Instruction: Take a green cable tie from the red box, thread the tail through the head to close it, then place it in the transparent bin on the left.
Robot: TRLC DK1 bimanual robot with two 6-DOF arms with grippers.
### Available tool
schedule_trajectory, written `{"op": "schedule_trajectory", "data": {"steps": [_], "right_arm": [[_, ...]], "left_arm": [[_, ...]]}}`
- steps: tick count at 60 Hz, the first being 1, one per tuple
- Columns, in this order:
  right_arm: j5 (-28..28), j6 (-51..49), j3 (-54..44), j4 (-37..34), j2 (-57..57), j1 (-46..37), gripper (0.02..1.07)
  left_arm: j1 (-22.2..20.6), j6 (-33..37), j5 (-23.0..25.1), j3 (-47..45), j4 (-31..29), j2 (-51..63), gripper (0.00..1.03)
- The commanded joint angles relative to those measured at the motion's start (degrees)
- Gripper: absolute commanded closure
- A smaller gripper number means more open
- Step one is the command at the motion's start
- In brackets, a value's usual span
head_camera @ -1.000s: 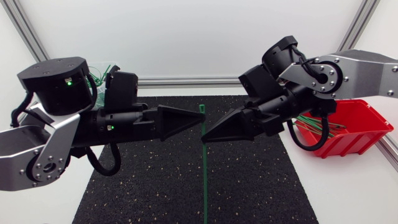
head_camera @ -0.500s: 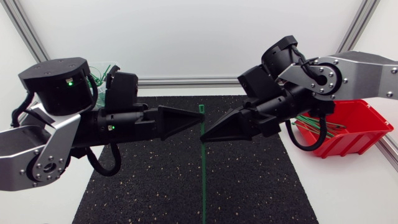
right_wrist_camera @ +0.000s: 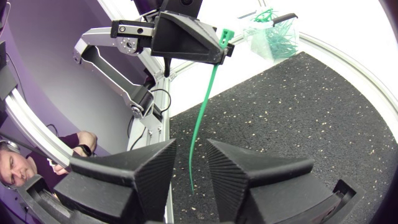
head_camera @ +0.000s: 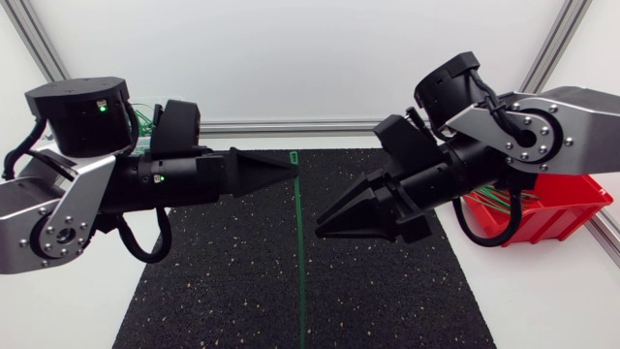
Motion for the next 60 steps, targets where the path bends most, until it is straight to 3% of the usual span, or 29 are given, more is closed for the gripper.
{"op": "schedule_trajectory", "data": {"steps": [1, 5, 13, 31, 42, 45, 49, 60], "right_arm": [[1.8, 1.2, -1.9, 0.8, -2.0, 0.3, 0.48], [5.4, 1.4, -2.5, 0.8, -3.4, 0.3, 0.29], [10.2, 1.3, -3.4, 0.6, -4.8, 0.5, 0.08], [17.0, -0.3, -4.7, -2.6, -9.9, 0.7, 0.07], [19.1, 4.5, -5.7, 1.0, -11.0, 0.1, 0.08], [20.3, 1.3, -5.8, 1.3, -11.2, 0.5, 0.07], [23.5, -2.4, -7.7, 4.8, -13.7, 1.5, 0.07], [39.8, -15.1, -7.8, 6.6, -16.1, 9.9, 0.07]], "left_arm": [[0.9, -1.7, 1.3, 2.2, -1.0, -0.5, 1.00], [1.5, -1.9, 2.9, 2.6, -2.0, -0.5, 1.00], [1.9, -2.1, 6.6, 4.6, -4.3, 1.1, 1.00], [0.7, -2.6, 12.4, 10.1, -5.8, 6.5, 1.00], [0.4, -2.5, 14.8, 11.8, -7.2, 7.9, 1.00], [0.5, -2.4, 15.2, 11.8, -7.2, 7.9, 1.00], [0.8, -2.1, 15.2, 11.8, -7.2, 8.0, 1.00], [1.7, -1.8, 15.8, 12.6, -7.9, 8.5, 1.00]]}}
